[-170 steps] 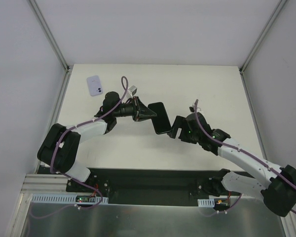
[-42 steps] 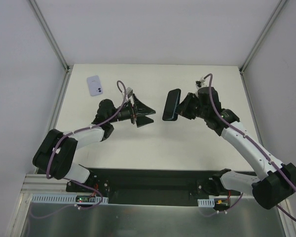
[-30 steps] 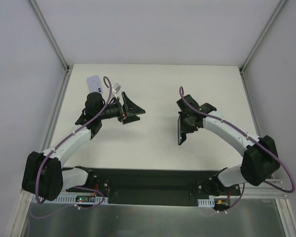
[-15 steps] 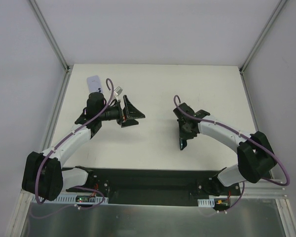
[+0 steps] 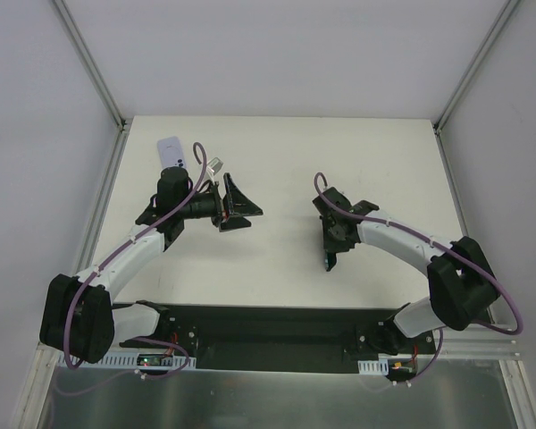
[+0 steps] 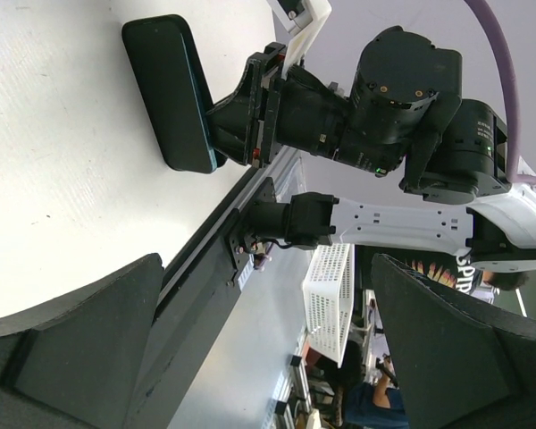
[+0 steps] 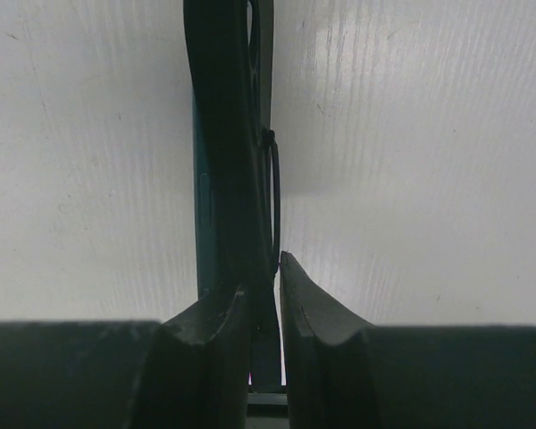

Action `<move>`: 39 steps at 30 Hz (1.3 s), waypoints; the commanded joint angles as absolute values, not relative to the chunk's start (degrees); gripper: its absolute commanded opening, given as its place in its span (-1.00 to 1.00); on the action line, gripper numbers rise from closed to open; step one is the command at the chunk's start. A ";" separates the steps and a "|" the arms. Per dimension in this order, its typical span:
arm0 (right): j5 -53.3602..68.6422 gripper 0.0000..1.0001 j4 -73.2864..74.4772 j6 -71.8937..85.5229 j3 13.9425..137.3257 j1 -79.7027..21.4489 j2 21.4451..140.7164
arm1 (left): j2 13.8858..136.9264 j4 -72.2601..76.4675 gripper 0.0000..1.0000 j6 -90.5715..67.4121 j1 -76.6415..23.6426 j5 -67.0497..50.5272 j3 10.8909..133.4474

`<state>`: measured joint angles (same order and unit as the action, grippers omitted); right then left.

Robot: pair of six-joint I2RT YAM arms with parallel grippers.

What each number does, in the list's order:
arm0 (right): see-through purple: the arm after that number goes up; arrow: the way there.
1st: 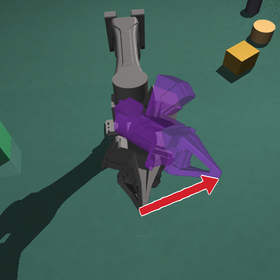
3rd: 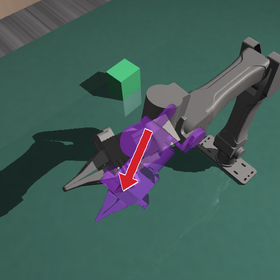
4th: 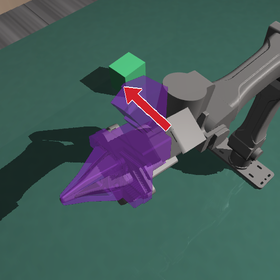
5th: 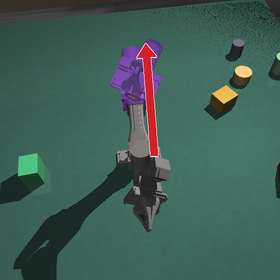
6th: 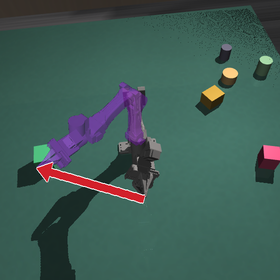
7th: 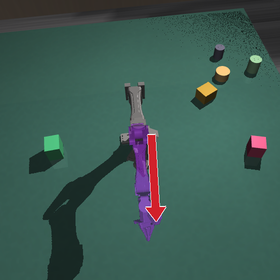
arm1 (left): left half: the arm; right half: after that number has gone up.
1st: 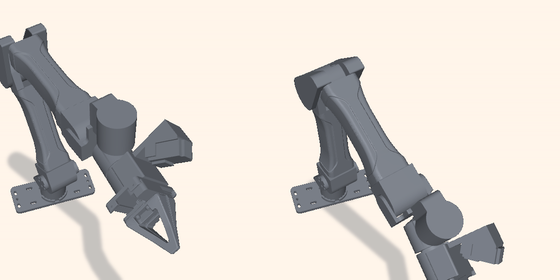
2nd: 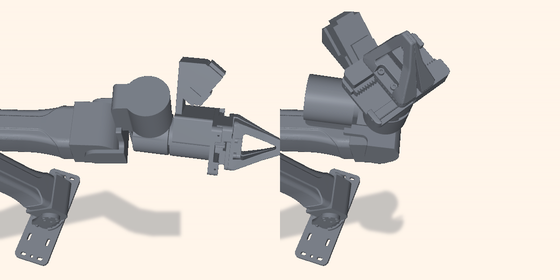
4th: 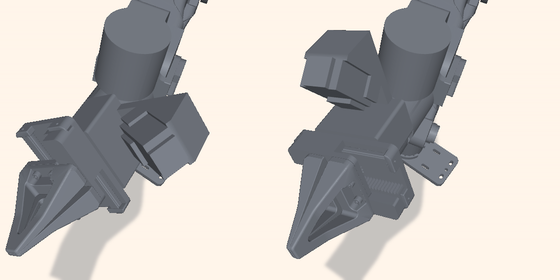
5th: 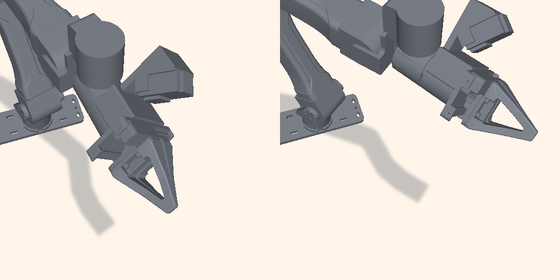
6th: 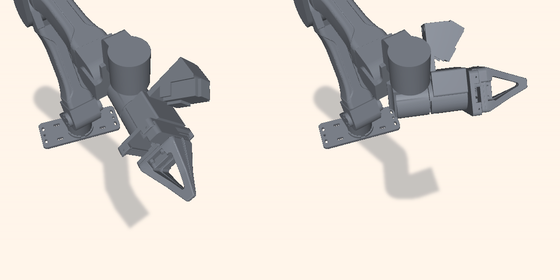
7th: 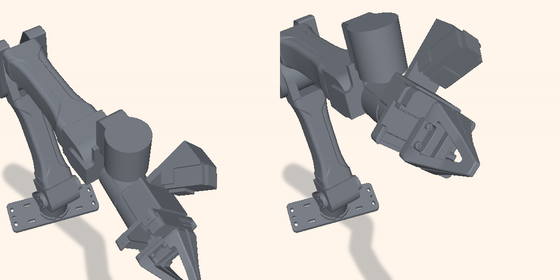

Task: Take the phone out of the phone case
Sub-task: Remove the phone case from the phone.

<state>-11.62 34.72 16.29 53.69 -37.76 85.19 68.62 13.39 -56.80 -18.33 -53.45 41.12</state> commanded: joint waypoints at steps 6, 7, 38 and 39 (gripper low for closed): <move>-13.53 -0.55 25.93 19.34 49.40 -37.70 92.37 | 68.82 15.82 0.98 -56.87 -18.37 -55.28 42.63; -13.01 -0.53 25.06 19.34 49.13 -37.71 92.63 | 68.73 15.91 0.98 -56.95 -18.37 -55.28 42.63; 1.30 -0.97 10.72 22.94 44.03 -37.00 102.30 | 86.12 30.23 0.96 -63.19 -33.84 -46.50 36.30; 2.54 -0.97 12.29 23.11 44.56 -37.00 102.39 | 86.83 30.58 0.96 -63.63 -34.19 -46.06 36.12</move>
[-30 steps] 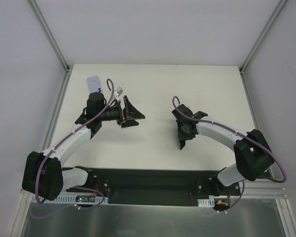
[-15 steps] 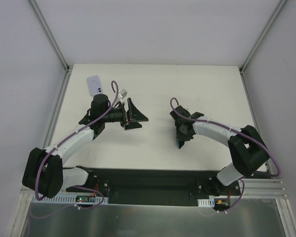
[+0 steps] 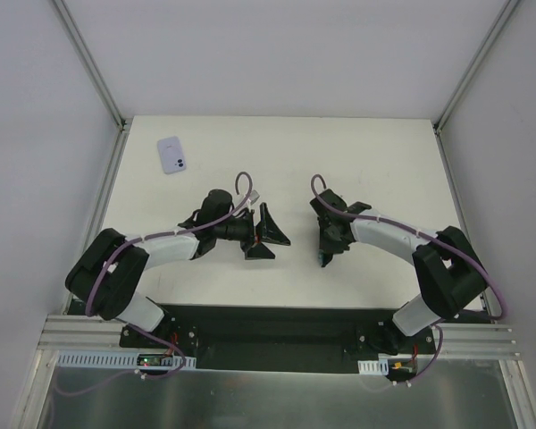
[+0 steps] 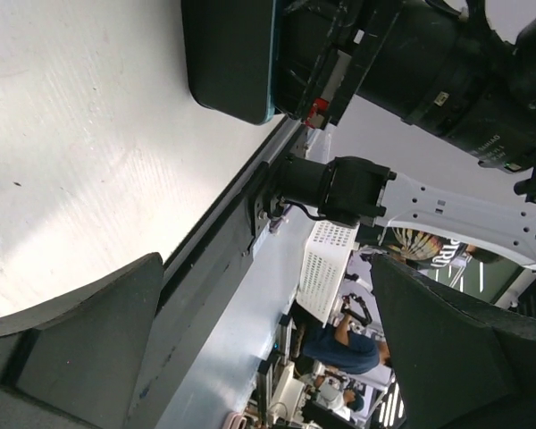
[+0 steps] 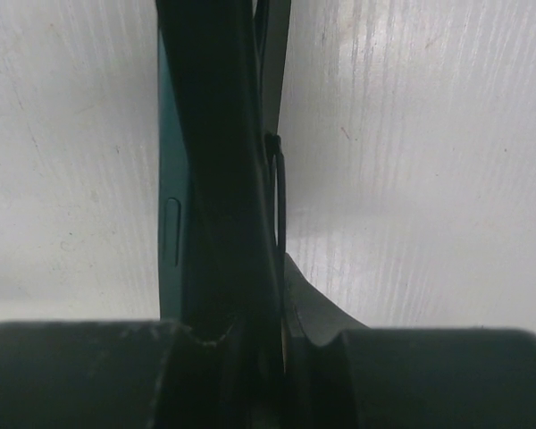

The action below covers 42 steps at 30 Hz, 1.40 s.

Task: Take the phone out of the phone case
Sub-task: Remove the phone case from the phone.

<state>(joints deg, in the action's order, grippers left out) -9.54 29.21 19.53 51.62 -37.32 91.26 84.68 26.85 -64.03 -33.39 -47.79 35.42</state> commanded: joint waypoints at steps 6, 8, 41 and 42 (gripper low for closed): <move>2.64 -0.97 23.87 25.74 49.21 -39.55 98.27 | 90.53 33.22 0.78 -62.42 -37.96 -43.95 36.30; 4.03 -0.97 25.48 27.94 50.53 -39.55 97.04 | 90.53 31.91 0.73 -60.74 -40.33 -41.15 37.35; 11.34 -0.97 37.09 29.18 59.33 -38.94 95.89 | 92.19 12.40 0.35 -31.99 -50.71 -16.53 50.44; 11.60 -0.97 37.00 29.09 59.41 -38.94 95.89 | 92.63 11.61 0.33 -31.47 -50.80 -15.13 50.97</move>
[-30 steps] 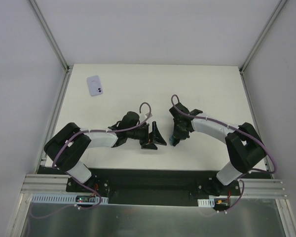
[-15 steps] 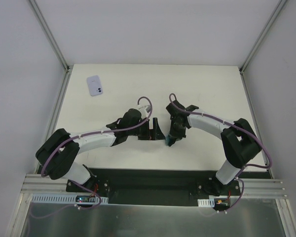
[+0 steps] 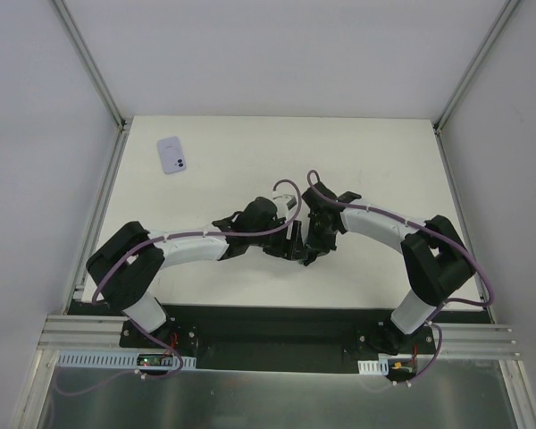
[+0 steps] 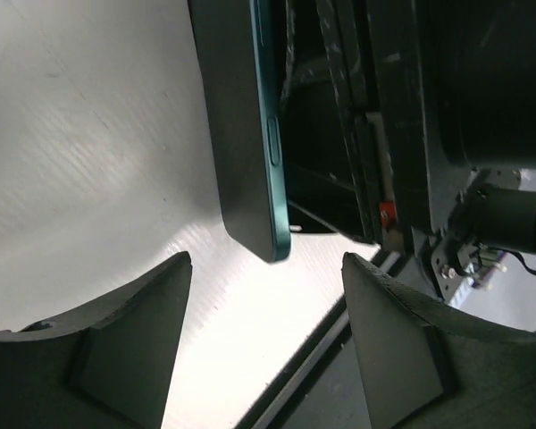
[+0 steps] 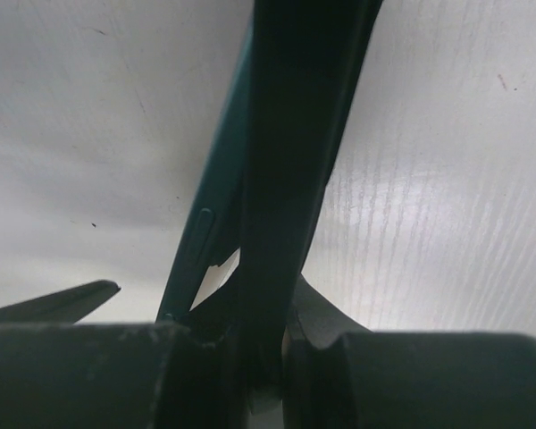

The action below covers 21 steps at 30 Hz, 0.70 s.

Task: Take the phone out of the phone case
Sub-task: Remove the phone case from the phone.

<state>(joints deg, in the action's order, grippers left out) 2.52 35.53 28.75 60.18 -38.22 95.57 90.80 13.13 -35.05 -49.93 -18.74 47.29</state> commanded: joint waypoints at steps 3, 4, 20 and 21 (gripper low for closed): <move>11.86 -0.97 37.09 28.92 59.50 -38.76 95.71 | 94.30 10.46 0.24 -30.50 -51.50 -12.67 52.47; 11.87 -0.97 37.09 28.74 59.41 -38.67 95.54 | 94.74 10.11 0.19 -30.06 -51.68 -10.83 52.82; 14.23 -0.97 34.20 27.95 55.90 -36.74 93.17 | 99.93 9.05 -0.20 -24.79 -57.04 -0.27 57.57; 14.15 -0.98 34.10 27.69 55.46 -36.65 92.90 | 100.19 9.05 -0.30 -24.70 -57.22 -0.26 57.74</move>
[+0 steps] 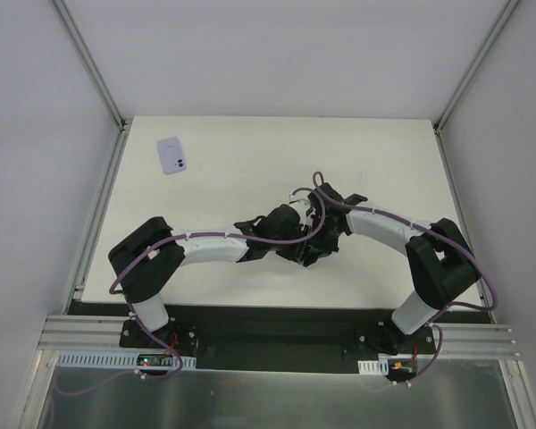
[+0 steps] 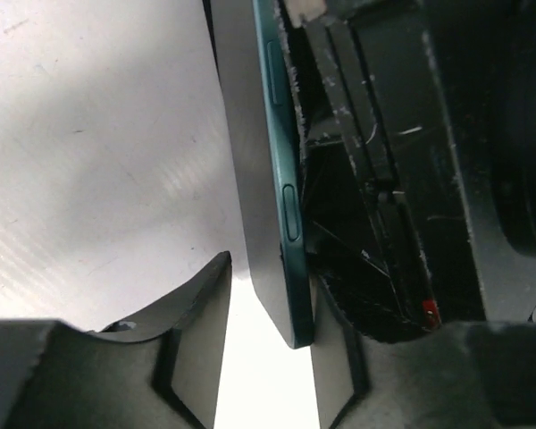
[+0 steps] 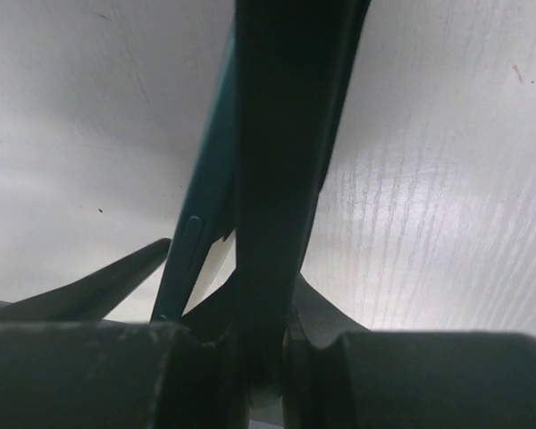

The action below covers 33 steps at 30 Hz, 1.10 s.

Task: Take the phone out of the phone case
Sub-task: Remove the phone case from the phone, then place the phone at the center of the board.

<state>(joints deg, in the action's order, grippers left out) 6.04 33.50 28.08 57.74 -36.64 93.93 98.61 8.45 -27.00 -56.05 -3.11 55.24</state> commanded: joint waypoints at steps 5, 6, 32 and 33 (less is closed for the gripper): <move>13.89 -0.97 34.01 26.98 54.06 -35.42 92.37 | 99.06 9.14 -0.91 -24.44 -57.48 -0.18 58.01; 13.89 -0.97 34.01 26.81 53.70 -35.07 92.11 | 98.62 8.97 -1.00 -24.35 -57.48 -0.26 57.92; -6.68 -0.97 43.07 13.45 48.87 -23.21 61.98 | 73.57 -8.69 -1.00 -22.85 -48.61 -1.93 55.81; -7.11 -0.97 42.63 13.62 49.04 -21.38 61.27 | 73.74 -10.53 -1.00 -23.37 -48.17 -1.93 57.38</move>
